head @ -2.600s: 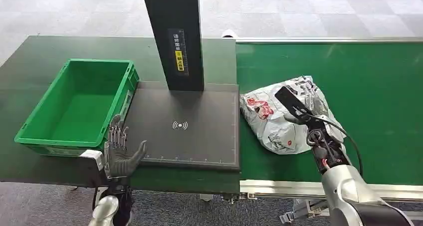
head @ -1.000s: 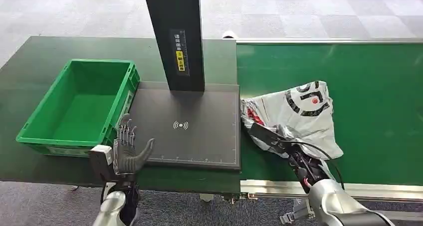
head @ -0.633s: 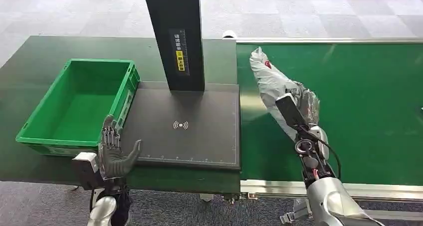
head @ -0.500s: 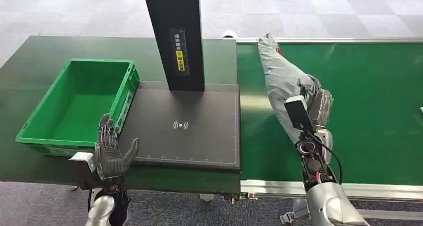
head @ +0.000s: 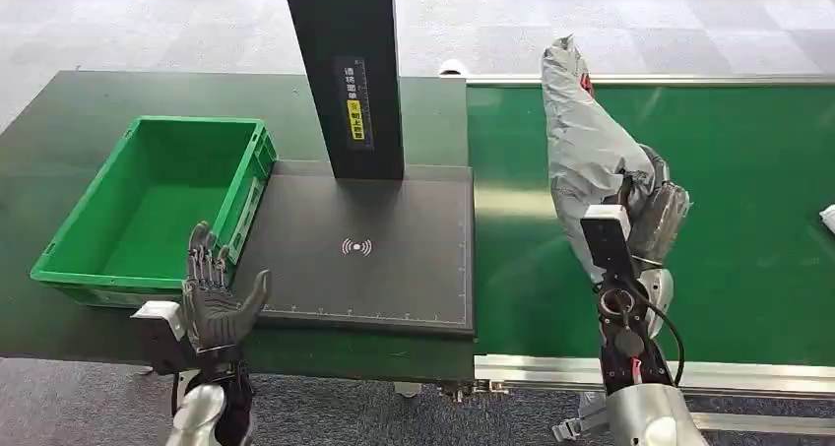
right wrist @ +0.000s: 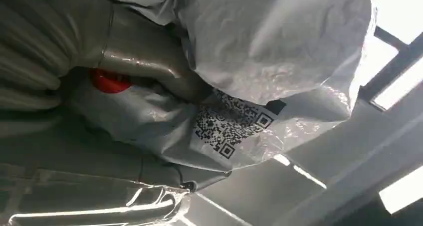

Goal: Moved the parcel from conveyor to table for the left to box.

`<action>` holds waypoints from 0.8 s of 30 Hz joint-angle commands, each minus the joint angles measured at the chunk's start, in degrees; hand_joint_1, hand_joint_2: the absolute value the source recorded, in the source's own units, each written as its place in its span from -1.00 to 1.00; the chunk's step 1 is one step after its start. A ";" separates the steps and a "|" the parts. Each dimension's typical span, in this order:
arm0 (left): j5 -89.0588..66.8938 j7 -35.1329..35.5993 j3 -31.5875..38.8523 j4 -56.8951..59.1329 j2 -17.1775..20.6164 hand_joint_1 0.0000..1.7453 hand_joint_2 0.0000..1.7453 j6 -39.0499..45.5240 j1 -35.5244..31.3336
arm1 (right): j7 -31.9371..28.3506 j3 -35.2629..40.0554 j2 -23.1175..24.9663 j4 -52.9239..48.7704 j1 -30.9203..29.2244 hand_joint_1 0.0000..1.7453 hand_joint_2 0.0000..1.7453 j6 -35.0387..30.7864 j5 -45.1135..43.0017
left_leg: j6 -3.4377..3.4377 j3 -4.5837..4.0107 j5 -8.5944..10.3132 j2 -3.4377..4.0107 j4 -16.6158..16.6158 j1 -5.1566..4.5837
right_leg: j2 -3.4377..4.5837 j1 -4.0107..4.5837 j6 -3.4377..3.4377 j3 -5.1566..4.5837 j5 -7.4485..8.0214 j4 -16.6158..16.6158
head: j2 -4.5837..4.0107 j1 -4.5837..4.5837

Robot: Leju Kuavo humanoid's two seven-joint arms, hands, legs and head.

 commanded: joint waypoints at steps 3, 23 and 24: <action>-1.80 -3.27 3.36 -11.27 -1.50 -1.00 1.00 9.96 0.20 | 6.99 30.23 -0.16 4.49 -2.11 1.00 1.00 1.10 27.08 | -0.02 0.00 -0.06 0.49 0.01 0.05 | 0.43 0.07 -0.02 -0.09 0.05 0.01 | 0.00 -0.02; -0.89 -3.27 1.23 -5.09 -1.33 -1.00 1.00 9.54 -2.37 | 16.63 53.00 6.04 26.58 -7.57 1.00 1.00 24.35 35.63 | -0.02 0.05 0.03 0.10 -0.07 0.01 | 0.09 0.04 -0.05 0.02 0.01 -0.04 | 0.00 0.00; -1.08 -3.27 0.79 -5.21 -1.21 -1.00 1.00 9.60 -1.98 | 15.45 51.27 6.37 26.62 -7.35 1.00 1.00 21.85 33.35 | -0.02 0.04 0.05 0.11 -0.09 0.02 | 0.09 0.05 -0.06 0.00 0.04 -0.06 | 0.02 0.00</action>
